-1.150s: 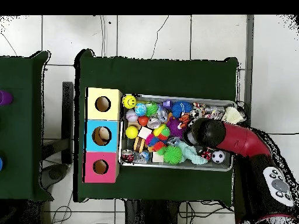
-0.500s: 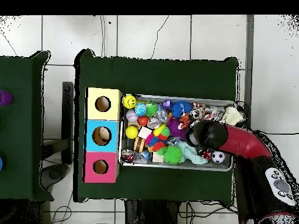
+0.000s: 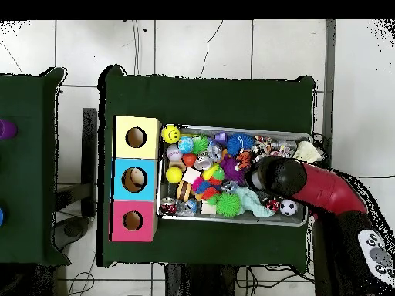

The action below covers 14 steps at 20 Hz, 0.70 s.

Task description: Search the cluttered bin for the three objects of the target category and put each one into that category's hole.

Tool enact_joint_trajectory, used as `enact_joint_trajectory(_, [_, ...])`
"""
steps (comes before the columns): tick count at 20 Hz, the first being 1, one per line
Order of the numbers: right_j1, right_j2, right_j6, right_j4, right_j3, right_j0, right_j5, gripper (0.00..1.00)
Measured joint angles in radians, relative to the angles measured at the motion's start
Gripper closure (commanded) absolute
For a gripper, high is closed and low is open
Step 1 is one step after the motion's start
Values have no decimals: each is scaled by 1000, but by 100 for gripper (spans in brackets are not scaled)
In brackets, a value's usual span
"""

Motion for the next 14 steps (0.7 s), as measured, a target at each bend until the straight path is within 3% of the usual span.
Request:
enact_joint_trajectory(7, [-40, 0, 0, 66, -7, 17, 4, 0])
enact_joint_trajectory(14, [-30, 0, 0, 80, -11, 19, 4, 0])
